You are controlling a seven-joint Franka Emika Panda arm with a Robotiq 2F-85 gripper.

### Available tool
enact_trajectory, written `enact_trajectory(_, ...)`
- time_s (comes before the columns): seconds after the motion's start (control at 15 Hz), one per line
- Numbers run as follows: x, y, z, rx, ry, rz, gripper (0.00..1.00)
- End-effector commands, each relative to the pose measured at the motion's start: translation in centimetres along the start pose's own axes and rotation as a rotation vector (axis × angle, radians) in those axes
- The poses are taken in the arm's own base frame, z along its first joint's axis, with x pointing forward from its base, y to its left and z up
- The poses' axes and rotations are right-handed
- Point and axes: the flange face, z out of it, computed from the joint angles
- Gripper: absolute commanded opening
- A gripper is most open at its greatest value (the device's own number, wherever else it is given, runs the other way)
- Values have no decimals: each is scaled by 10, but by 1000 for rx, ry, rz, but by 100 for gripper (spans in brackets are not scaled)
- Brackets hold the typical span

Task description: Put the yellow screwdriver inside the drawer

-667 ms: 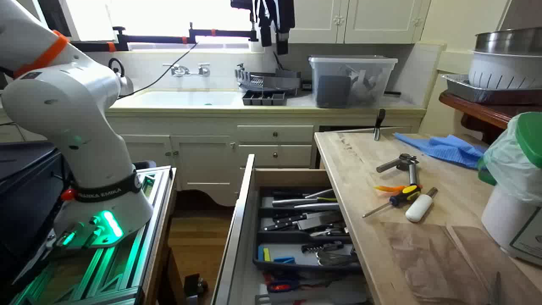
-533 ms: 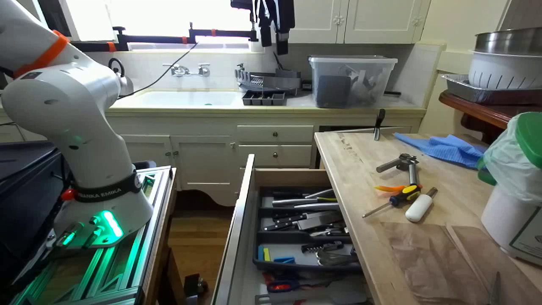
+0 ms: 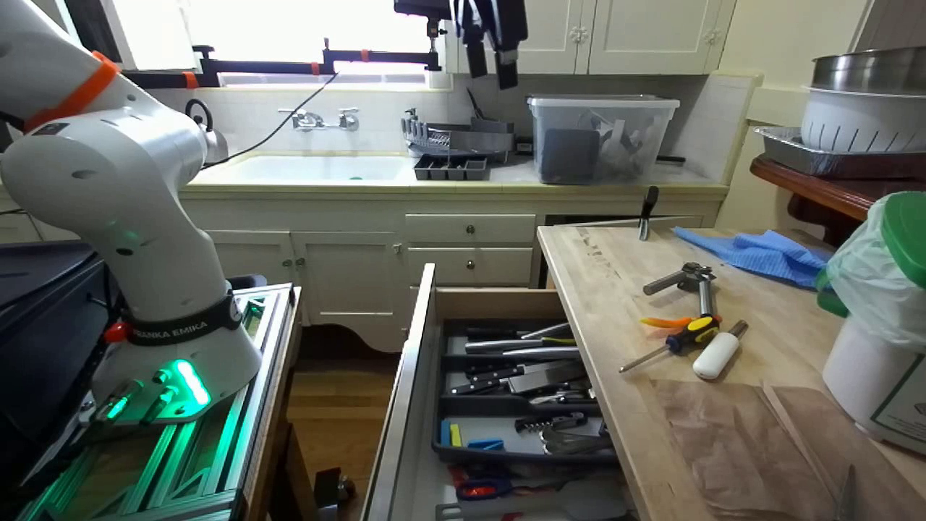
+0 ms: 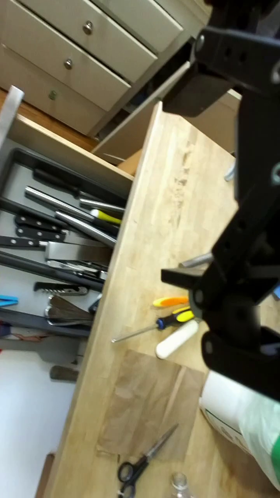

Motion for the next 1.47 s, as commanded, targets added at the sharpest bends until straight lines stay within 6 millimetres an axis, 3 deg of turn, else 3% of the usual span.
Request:
enact_trajectory(0.0,18,56,30,-71,87,-9,100)
enact_trajectory(0.27,26,117,78,-52,62,-78,100)
enact_trajectory(0.53,39,156,135,4,-12,-158,100)
enact_trajectory(0.73,67,168,172,24,-14,-170,100)
enact_trajectory(0.87,88,175,193,40,-28,-84,100)
enact_trajectory(0.93,64,162,172,29,-16,-129,100)
enact_trajectory(1.07,81,168,190,29,-32,-112,100)
enact_trajectory(1.27,87,173,196,24,-36,-104,100)
enact_trajectory(1.4,96,184,211,-13,-8,-110,100)
